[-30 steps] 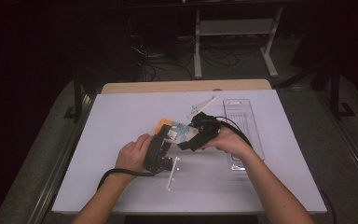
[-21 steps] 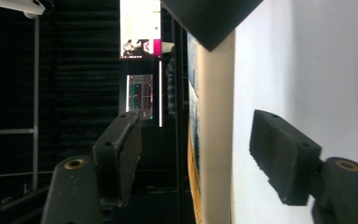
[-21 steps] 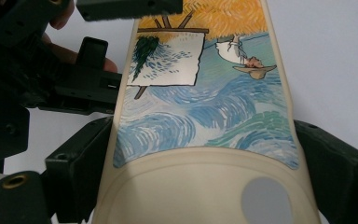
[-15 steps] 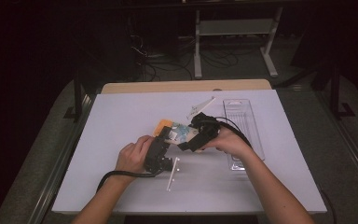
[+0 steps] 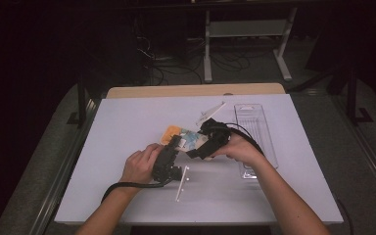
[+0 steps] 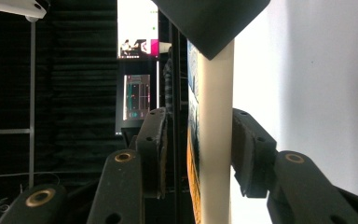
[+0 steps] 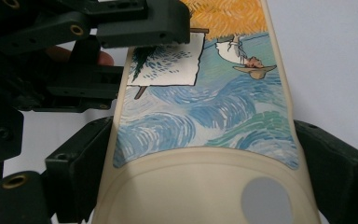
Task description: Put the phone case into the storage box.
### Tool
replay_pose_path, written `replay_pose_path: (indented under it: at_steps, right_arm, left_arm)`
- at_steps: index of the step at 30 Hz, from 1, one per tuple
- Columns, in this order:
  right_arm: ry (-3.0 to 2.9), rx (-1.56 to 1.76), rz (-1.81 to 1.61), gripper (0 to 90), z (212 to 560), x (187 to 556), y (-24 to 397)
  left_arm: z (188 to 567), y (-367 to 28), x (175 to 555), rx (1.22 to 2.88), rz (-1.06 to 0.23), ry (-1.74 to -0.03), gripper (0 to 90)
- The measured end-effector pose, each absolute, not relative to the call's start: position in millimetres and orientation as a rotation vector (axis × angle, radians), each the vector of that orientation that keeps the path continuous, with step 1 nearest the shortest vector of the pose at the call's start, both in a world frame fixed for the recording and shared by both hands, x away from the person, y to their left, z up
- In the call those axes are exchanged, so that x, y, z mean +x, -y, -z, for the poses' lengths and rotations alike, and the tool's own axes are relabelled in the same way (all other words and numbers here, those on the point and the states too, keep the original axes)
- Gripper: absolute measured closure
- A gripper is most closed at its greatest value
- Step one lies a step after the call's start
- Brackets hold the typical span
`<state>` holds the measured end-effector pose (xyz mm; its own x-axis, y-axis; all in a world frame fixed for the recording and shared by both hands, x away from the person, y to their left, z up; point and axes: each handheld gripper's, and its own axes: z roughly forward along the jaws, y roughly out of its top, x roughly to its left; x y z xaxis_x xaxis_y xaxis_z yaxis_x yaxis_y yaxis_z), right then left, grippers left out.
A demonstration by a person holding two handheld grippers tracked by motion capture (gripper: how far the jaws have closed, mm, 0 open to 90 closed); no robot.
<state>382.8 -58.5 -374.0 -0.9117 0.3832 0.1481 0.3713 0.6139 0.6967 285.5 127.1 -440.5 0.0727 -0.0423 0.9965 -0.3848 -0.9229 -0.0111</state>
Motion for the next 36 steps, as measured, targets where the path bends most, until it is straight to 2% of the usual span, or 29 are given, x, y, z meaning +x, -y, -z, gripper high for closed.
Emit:
replay_pose_path:
  at_steps: [21,33,36]
  right_arm:
    - [-2.815,0.653,-1.211,10.4,374.9,383.9,58.5]
    - [-2.817,0.652,-1.233,8.6,375.4,382.9,58.0]
    - [-2.808,0.65,-1.251,2.6,373.3,382.1,59.3]
  left_arm:
    - [437.9,-127.4,283.4,2.12,-1.907,0.443,77.9]
    - [435.9,-128.0,281.8,2.132,-1.911,0.45,79.2]
    - [435.7,-129.4,282.2,2.138,-1.921,0.437,79.4]
